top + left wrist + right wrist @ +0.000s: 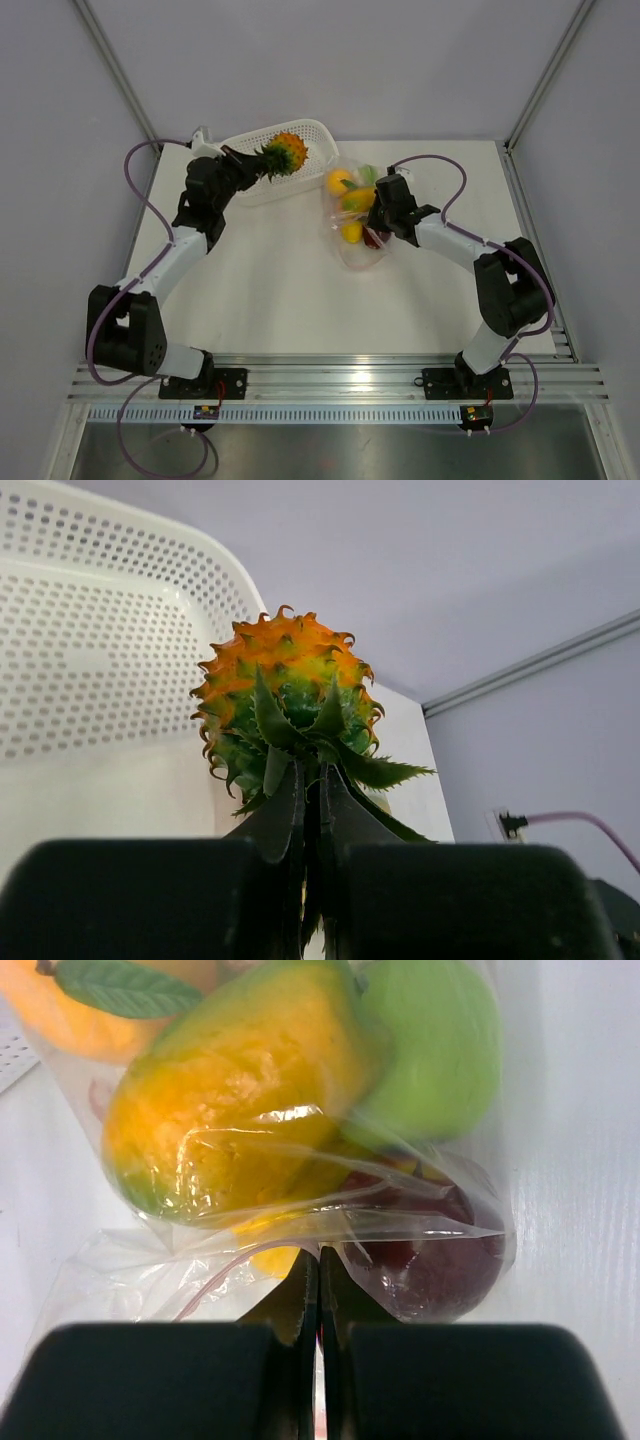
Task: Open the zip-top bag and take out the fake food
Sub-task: Place the fake fruit in the bin.
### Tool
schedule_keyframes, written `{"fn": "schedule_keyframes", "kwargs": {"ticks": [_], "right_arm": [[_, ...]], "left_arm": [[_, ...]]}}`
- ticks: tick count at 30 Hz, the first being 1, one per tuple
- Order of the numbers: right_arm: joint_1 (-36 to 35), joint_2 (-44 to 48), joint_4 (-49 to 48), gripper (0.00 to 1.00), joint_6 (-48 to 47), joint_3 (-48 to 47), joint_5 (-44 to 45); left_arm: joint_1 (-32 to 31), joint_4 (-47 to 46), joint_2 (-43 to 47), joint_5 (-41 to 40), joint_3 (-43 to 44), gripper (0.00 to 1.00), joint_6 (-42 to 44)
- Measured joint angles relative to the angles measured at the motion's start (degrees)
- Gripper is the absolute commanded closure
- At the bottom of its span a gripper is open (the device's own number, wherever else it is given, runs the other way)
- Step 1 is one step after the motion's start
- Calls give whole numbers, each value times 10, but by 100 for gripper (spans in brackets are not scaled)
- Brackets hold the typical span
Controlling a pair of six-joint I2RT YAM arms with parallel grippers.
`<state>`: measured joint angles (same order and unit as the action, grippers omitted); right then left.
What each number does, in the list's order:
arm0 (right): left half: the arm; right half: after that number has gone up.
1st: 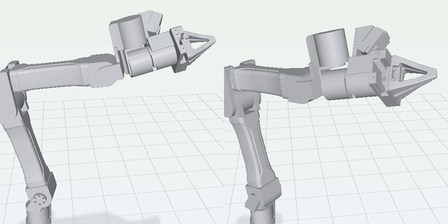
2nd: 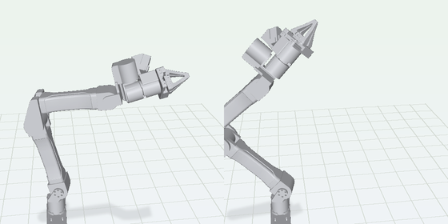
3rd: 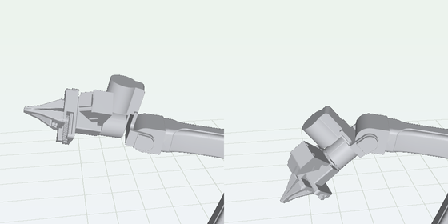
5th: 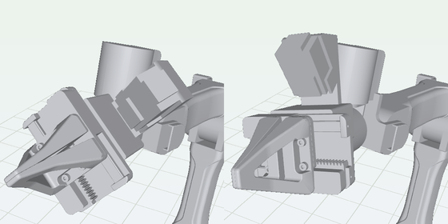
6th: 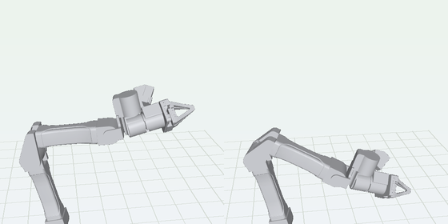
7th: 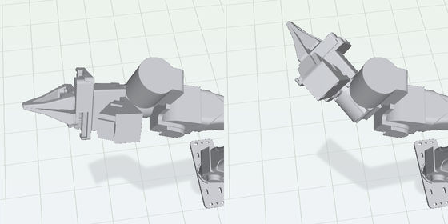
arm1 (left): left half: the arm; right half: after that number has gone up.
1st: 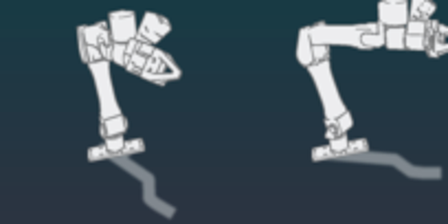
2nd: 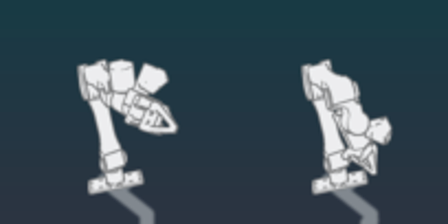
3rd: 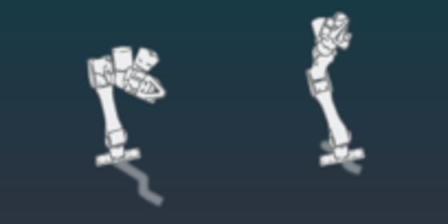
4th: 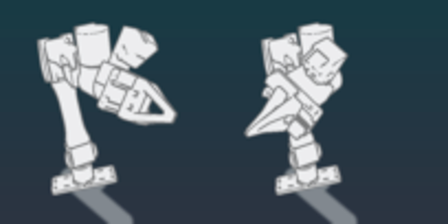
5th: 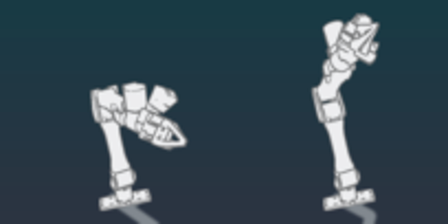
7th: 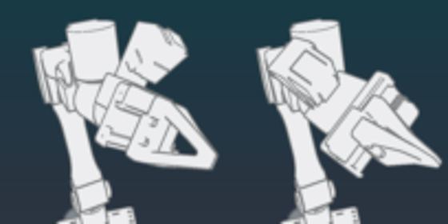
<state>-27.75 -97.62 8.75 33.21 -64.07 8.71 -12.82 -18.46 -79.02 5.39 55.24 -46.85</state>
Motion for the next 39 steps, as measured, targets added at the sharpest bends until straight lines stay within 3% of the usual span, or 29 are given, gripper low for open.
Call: {"fn": "schedule_keyframes", "kwargs": {"ticks": [10, 15, 16, 19, 20, 24, 32, 39], "right_arm": [[-1, 7, -4, 100, 4, 1, -14], [-1, 7, -4, 100, 6, 1, -19], [-1, 7, -4, 100, 7, 1, -19], [-1, 7, -4, 100, 7, 2, -23], [-1, 8, -4, 100, 7, 2, -23], [-1, 10, -4, 100, 8, 2, -24], [-12, 24, -3, 100, 6, 4, -12], [-57, 47, 3, 100, -6, 3, 25]], "left_arm": [[47, -2, -157, 8, 114, 100, 0], [69, -8, -199, 11, 124, 98, -4], [76, -11, -204, 13, 123, 91, -6], [99, -16, -206, 13, 115, 45, -1], [105, -17, -206, 13, 115, 24, 0], [122, -21, -200, 11, 105, 12, 7], [116, 6, -139, 13, 85, 11, 11], [73, 43, -5, -20, 30, 10, 18]]}}
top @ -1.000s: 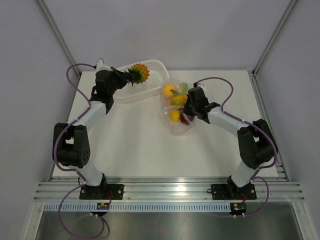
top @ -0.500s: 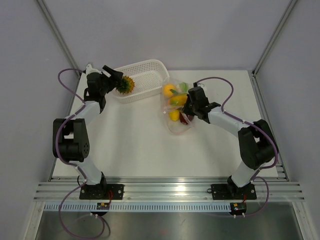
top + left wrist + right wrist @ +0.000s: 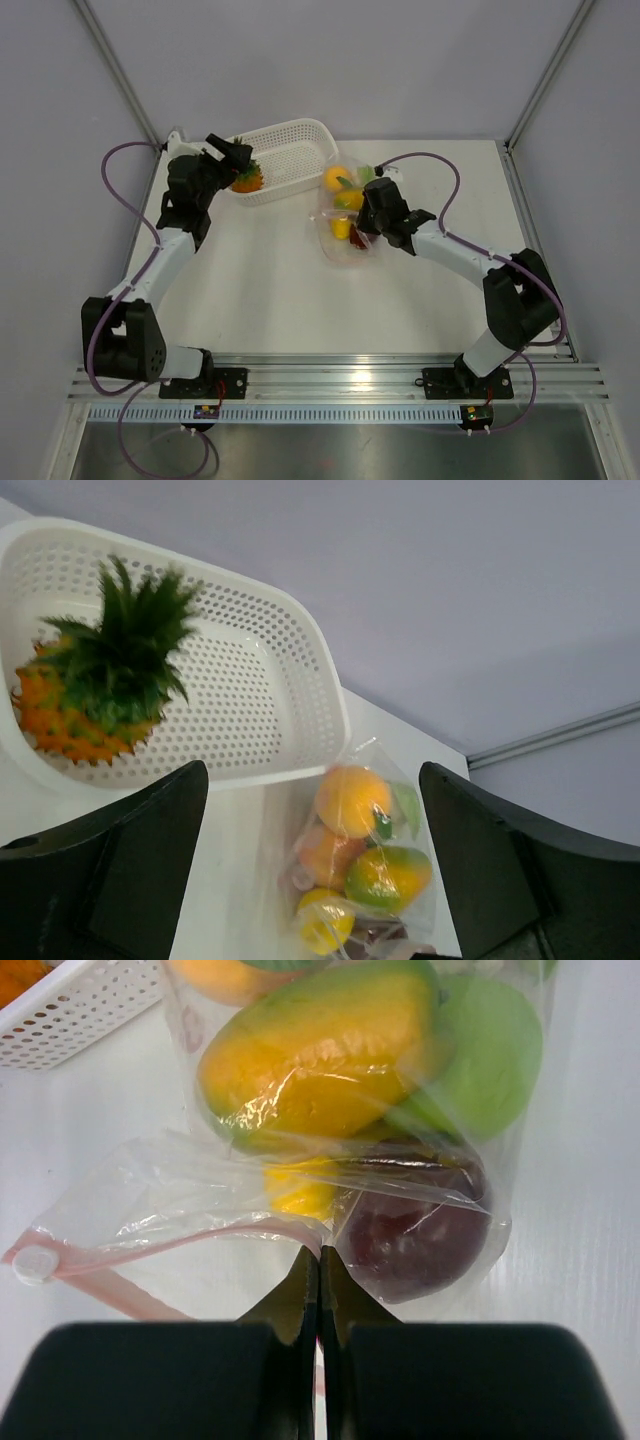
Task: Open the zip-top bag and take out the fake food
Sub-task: Place the fake fruit in the bin, then adjust the zipper food storage bag at the center of the board.
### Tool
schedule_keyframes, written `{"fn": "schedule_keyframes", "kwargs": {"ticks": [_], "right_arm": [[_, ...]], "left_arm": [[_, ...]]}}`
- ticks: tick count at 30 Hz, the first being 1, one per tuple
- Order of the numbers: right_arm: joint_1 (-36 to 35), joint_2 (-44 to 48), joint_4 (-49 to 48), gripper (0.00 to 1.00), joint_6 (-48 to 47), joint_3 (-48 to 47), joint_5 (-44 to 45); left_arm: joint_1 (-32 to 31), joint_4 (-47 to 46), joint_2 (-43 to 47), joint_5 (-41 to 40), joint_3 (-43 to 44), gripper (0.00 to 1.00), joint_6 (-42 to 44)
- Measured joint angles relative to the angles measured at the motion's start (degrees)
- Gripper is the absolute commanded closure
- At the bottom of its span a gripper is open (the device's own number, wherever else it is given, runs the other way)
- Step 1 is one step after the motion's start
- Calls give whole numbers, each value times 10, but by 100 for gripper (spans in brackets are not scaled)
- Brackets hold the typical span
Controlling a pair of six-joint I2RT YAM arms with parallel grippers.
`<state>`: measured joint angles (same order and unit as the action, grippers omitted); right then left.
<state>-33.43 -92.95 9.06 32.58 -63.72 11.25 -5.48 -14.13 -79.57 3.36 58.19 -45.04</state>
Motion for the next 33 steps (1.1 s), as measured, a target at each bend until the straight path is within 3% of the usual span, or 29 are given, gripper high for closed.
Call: {"fn": "schedule_keyframes", "kwargs": {"ticks": [7, 13, 17, 20, 22, 28, 33], "right_arm": [[-78, 4, 19, 100, -39, -12, 95], [-137, 4, 21, 100, -77, -34, 127], [-168, 4, 5, 63, -122, -36, 135], [-191, 4, -14, 58, -157, -37, 130], [-198, 5, -25, 48, -173, -37, 124], [-198, 51, -57, 30, -216, -20, 123], [-189, 85, -68, 29, -236, -18, 154]], "left_arm": [[-40, 33, 103, -38, -100, 10, -20], [-123, 111, 140, -82, -106, 10, -3], [-156, 102, 196, -84, -157, 9, 2], [-156, 96, 226, -84, -205, 9, 3], [-155, 96, 226, -83, -219, 9, 9], [-155, 80, 242, -52, -250, 9, 28], [-163, 64, 291, -24, -299, 11, 14]]}}
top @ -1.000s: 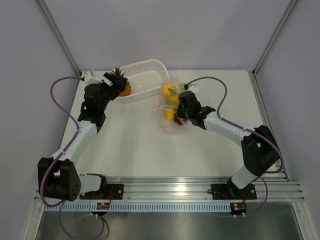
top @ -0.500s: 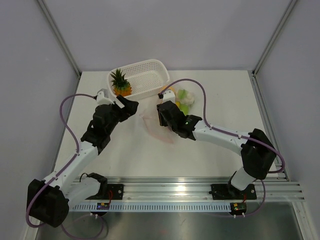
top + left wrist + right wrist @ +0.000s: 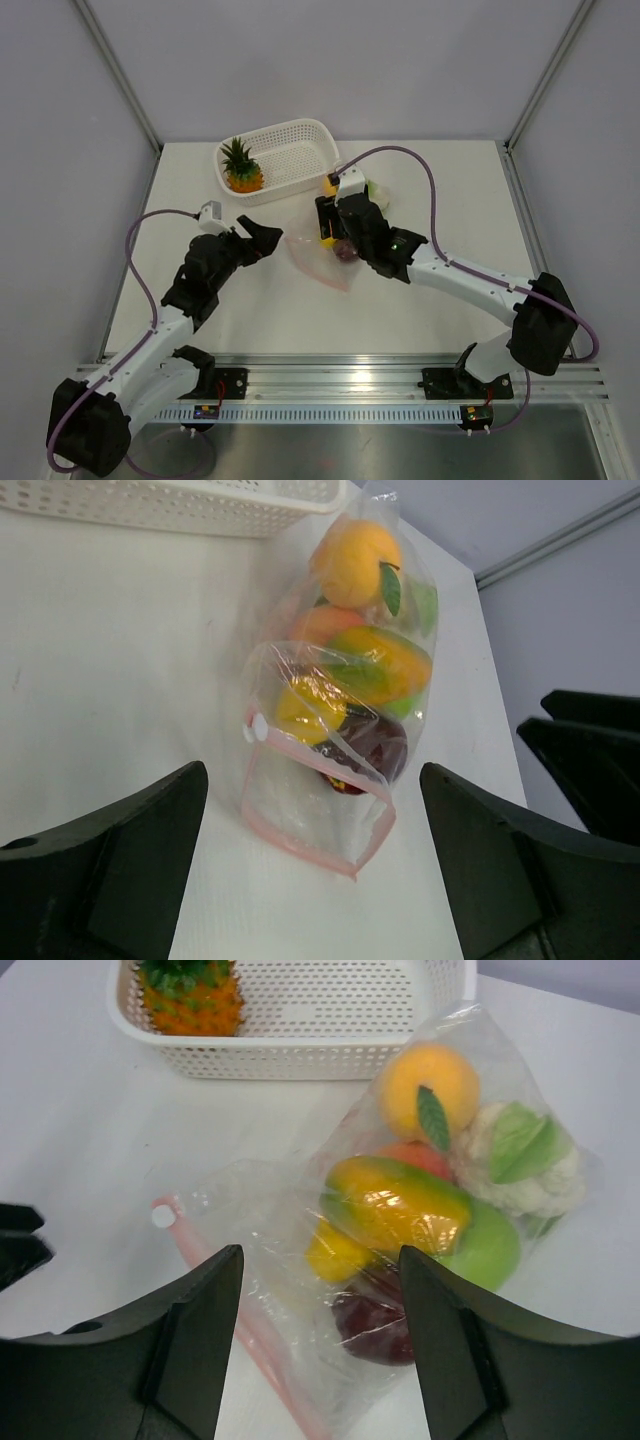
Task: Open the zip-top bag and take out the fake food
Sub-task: Adjust the zipper food storage bag at the center of the board.
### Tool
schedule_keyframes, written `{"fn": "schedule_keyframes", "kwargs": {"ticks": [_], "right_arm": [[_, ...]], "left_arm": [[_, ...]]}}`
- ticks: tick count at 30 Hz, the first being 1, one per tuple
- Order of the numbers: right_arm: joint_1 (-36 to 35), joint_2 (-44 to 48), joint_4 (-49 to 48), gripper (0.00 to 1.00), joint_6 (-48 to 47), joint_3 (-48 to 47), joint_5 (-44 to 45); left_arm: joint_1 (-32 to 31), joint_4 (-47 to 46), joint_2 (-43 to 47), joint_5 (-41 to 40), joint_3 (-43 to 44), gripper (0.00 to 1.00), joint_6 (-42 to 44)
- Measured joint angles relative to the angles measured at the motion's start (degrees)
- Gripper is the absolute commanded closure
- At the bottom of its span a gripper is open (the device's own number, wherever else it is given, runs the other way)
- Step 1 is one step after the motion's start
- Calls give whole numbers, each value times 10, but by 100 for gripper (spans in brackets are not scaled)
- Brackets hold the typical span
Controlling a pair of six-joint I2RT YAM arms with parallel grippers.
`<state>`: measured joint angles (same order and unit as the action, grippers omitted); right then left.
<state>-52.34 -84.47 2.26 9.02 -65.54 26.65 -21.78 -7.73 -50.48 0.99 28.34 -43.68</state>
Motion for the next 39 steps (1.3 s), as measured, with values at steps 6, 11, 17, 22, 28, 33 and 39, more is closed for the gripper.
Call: {"fn": "schedule_keyframes", "kwargs": {"ticks": [6, 11, 17, 22, 28, 33, 39], "right_arm": [[92, -1, 23, 16, 23, -1, -13], [162, -16, 26, 3, 54, -4, -17], [208, -92, 54, 3, 75, -70, -58], [264, -144, 58, 2, 69, -109, -132], [308, -190, 26, 6, 21, -120, -234], [321, -245, 14, 9, -20, -152, -300], [321, -285, -4, 13, -76, -175, -337]], "left_arm": [[-28, -30, 16, 9, -49, 10, -54], [-91, -88, 0, -2, -59, 10, -79], [-139, -153, -49, -23, -67, 10, -94], [-165, -179, -101, -38, -67, 11, -107], [-185, -213, -156, -48, -67, 11, -124], [-190, -238, -198, -60, -61, 12, -123], [-190, -250, -252, -64, -28, 40, -115]]}}
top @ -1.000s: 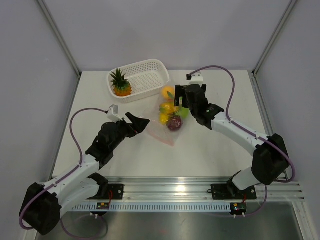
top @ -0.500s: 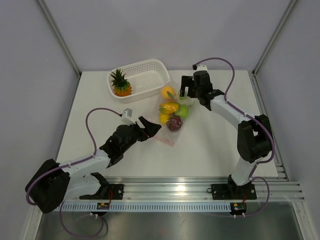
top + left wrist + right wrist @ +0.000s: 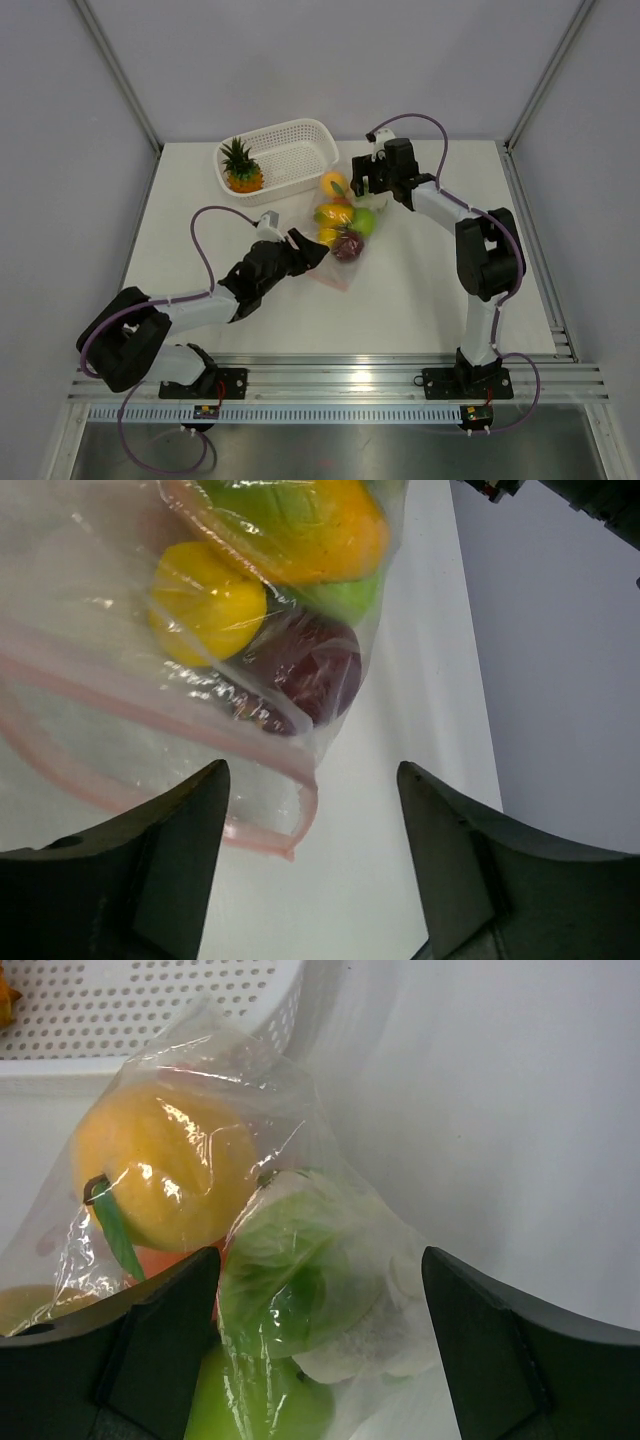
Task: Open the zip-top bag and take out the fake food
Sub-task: Adjust the zipper food storage bag at the center of the board.
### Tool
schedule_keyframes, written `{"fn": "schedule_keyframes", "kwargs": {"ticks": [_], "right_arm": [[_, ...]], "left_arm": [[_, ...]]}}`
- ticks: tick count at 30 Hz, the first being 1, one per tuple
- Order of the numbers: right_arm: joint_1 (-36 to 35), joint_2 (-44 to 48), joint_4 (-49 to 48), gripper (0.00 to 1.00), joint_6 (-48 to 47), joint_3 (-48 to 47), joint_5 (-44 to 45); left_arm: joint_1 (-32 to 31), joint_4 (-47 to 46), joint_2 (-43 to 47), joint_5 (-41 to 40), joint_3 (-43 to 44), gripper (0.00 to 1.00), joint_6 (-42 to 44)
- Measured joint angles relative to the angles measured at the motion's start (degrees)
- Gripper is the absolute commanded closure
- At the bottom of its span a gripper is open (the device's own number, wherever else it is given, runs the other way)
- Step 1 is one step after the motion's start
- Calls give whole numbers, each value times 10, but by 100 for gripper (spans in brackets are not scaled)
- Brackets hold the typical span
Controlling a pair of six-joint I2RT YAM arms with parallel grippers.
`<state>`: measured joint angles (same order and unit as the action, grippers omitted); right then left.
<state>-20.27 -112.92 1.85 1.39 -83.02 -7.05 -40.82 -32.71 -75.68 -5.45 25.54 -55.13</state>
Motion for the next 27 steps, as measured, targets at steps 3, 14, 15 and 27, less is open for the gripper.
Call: {"fn": "schedule_keyframes", "kwargs": {"ticks": [3, 14, 15, 27], "right_arm": [[0, -15, -5, 27, -29, -22, -17], [0, -33, -18, 100, -59, -45, -26], [0, -33, -20, 100, -58, -43, -25], [-8, 60, -68, 100, 36, 90, 55]], "left_arm": [[0, -4, -27, 2, 30, 62, 13], [47, -3, -66, 33, 67, 99, 43], [53, -1, -67, 36, 67, 100, 43], [111, 25, -66, 61, 81, 100, 79]]}}
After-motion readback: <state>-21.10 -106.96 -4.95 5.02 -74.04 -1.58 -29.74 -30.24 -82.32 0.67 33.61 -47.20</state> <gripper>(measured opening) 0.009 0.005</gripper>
